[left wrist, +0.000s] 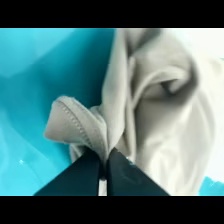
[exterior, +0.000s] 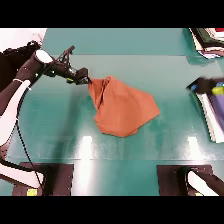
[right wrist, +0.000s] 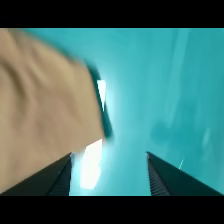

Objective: Fold the shirts.

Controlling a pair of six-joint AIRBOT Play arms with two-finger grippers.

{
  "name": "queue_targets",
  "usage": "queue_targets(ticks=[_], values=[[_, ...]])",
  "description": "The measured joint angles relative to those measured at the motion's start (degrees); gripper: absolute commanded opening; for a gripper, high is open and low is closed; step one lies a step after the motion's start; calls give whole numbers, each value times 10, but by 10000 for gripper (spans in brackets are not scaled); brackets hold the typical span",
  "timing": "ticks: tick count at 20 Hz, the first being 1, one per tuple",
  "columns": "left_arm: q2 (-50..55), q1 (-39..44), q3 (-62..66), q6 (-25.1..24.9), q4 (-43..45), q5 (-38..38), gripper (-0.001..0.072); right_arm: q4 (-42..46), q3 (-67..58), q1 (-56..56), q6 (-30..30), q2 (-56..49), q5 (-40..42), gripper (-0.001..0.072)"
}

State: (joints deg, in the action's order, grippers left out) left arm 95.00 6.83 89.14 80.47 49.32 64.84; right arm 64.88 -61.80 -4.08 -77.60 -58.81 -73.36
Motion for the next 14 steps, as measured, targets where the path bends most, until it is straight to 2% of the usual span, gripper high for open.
queue_targets(ticks=[3,5,8,10,11,12,13,14], values=[[0,-1,27,-2,10,17,24,-49,91,-10,9,-47,7,525],[0,-1,35,-5,14,22,24,-97,129,1,23,-87,37,480],[0,-1,41,-9,16,26,24,-149,143,41,36,-152,88,479],[0,-1,43,-10,18,28,25,-166,128,71,40,-193,109,429],[0,-1,43,-11,18,29,24,-171,116,86,42,-215,117,335],[0,-1,43,-12,19,30,24,-178,103,99,43,-233,125,162],[0,-1,44,-13,19,31,24,-178,90,109,43,-250,131,57],[0,-1,44,-13,19,33,24,-178,78,117,44,-264,136,18]])
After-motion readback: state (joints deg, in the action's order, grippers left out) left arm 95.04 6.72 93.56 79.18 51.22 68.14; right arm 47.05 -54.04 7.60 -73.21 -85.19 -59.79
